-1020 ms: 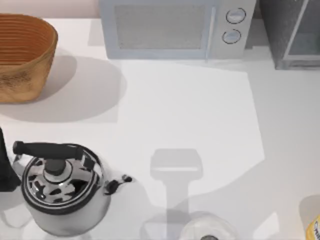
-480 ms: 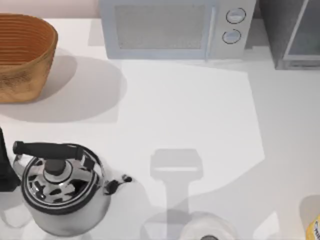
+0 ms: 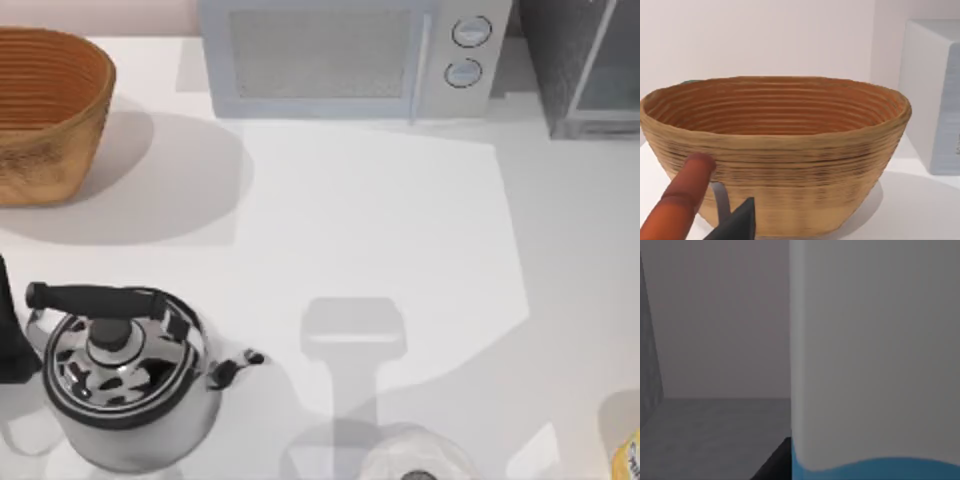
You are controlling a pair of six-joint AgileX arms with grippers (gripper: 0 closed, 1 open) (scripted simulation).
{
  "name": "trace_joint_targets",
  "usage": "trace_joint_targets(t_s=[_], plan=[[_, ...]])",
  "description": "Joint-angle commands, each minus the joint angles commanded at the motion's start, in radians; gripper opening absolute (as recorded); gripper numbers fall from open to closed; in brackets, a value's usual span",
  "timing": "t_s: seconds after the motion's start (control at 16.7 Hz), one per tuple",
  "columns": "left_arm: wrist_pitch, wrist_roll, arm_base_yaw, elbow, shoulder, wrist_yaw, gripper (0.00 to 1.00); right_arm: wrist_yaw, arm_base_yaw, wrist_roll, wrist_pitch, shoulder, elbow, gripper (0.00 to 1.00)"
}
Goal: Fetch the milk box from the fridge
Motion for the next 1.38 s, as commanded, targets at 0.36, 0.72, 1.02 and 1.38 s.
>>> trace_joint_targets(t_s=[0.36,0.72,1.02,1.38], plan=[[0.000,0.000,0.000,0.000,0.000,0.000,1.00,0.000,-0.003,0.001,0.000,-0.002,-0.001,0.00],[0.000,0.000,0.000,0.000,0.000,0.000,1.00,-0.001,-0.003,0.000,-0.121,-0.100,0.024,0.00],[0.000,0.000,0.000,0.000,0.000,0.000,1.00,-0.002,-0.003,0.003,-0.157,-0.127,0.032,0.00],[0.000,0.000,0.000,0.000,0.000,0.000,1.00,-0.014,-0.023,0.001,-0.109,-0.204,-0.088,0.00]])
